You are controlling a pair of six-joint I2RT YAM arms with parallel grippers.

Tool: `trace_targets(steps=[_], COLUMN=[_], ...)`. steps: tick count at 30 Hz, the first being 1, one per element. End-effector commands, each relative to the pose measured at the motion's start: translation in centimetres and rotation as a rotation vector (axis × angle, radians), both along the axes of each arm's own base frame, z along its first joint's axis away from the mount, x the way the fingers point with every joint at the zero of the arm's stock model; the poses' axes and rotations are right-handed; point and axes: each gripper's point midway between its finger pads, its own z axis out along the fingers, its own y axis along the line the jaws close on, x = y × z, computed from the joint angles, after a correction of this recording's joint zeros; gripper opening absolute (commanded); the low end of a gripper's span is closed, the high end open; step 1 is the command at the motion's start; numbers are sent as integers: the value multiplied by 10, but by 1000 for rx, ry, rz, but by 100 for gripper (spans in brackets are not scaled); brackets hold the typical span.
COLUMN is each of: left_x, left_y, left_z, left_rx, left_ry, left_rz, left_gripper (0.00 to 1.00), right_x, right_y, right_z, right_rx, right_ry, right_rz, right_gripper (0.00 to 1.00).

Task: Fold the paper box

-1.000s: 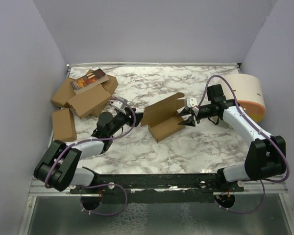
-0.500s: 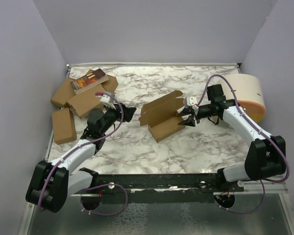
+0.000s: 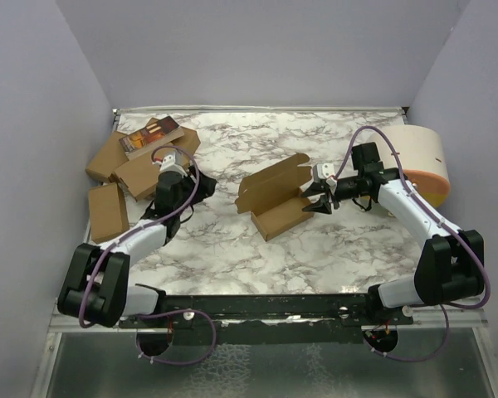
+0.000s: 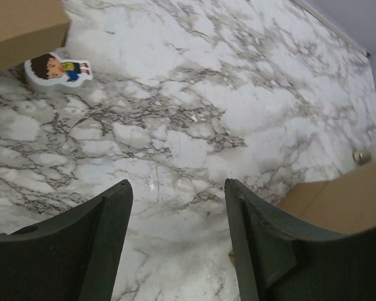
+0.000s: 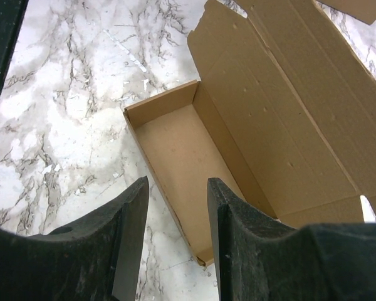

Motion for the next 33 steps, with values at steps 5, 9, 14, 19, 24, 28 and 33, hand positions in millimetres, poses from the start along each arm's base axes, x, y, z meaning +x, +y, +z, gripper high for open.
trace_targets(steps=[5,9,14,19,24,28,33], left_x=[42,46,58,76,86,90,91], left_y=[47,53,63,62,66,69,71], left_z=[-40,-68,-72,-76,-84,-91,-100], left_rx=[-95,-26,40,60,107,157,195], left_ry=[402,572,652,665,677,703,718], left_rz=[584,711,839,880,921,935,943], left_gripper=[60,65,70,71,71,72,70], right_x=[2,2,2,2,2,2,3], right_y=[1,1,1,0,0,-1,-1], right_z=[6,7,8,8,8,7,6], right_rx=[28,28,31,29,28,24,23], right_ry=[-10,-12,-16,-14,-17,-20,-20], right_rz=[4,5,4,5,5,4,4], right_gripper=[43,43,43,43,43,43,43])
